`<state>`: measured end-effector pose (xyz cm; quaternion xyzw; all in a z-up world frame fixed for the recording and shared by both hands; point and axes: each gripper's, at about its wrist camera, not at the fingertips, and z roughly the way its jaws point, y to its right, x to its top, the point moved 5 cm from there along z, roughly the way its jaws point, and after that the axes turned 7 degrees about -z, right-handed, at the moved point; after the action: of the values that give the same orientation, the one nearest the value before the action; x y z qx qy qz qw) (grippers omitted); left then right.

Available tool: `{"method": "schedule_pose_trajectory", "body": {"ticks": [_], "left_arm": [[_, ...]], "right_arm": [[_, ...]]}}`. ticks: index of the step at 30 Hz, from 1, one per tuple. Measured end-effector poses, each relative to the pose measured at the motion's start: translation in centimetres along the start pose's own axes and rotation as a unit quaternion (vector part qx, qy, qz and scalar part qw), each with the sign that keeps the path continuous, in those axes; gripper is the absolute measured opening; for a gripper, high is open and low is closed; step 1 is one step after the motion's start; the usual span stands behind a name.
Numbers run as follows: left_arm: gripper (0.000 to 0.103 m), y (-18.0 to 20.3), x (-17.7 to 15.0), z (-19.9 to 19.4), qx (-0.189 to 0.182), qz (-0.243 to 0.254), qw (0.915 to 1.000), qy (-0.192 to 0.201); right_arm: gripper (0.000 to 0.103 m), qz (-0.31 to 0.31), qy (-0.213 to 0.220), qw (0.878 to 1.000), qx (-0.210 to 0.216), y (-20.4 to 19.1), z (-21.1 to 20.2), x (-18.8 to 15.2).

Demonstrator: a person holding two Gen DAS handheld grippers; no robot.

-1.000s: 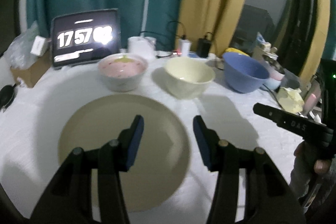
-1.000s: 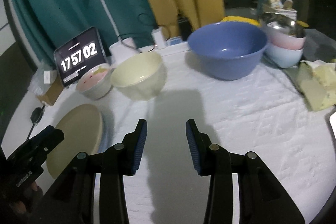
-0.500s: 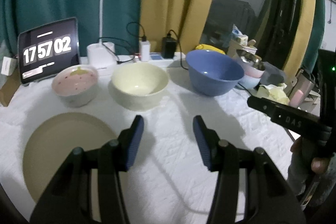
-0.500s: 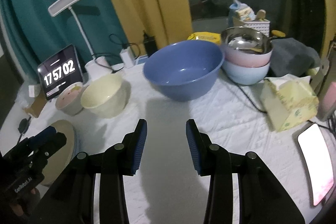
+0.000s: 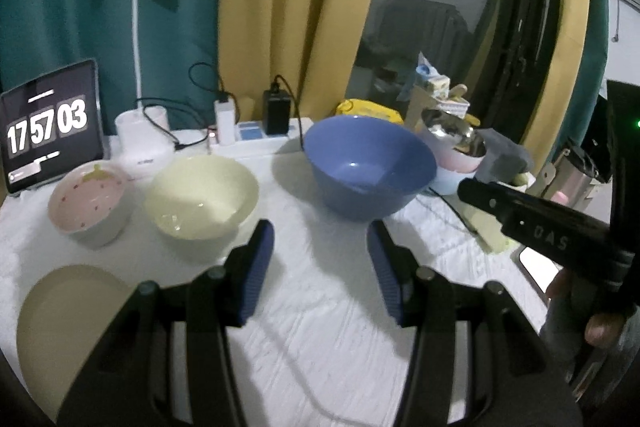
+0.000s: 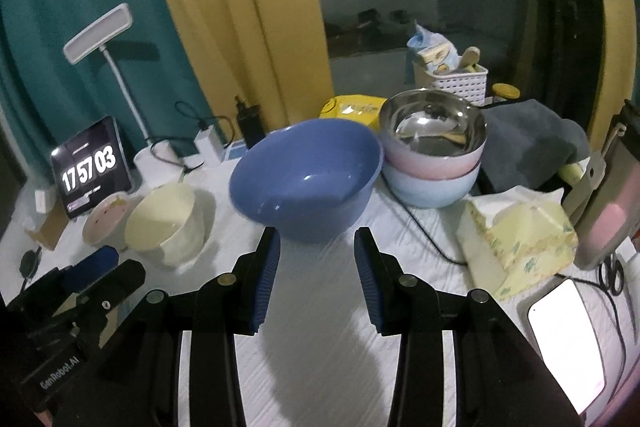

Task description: Organize plates and bowls

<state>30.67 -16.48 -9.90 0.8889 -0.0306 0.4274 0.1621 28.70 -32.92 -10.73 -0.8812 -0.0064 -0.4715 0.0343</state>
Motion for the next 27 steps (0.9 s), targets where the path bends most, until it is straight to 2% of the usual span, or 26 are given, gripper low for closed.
{"method": "schedule_pose_trajectory", "body": {"ticks": [13,17,27], "left_arm": [[0.051,1.5,1.8,5.8,0.0,-0.042,0.999,-0.014],[0.051,1.7,2.4,7.2,0.012,-0.039,0.9992,-0.004],[0.051,1.3,2.0,10.8,0.032,-0.026,0.999,-0.017]], "right_arm": [[0.04,0.033,-0.009,0.999,-0.003,2.0,4.8,1.5],[0.04,0.031,-0.01,0.999,-0.008,2.2,5.8,2.0],[0.04,0.041,-0.025,0.999,-0.017,3.4,8.8,1.9]]}}
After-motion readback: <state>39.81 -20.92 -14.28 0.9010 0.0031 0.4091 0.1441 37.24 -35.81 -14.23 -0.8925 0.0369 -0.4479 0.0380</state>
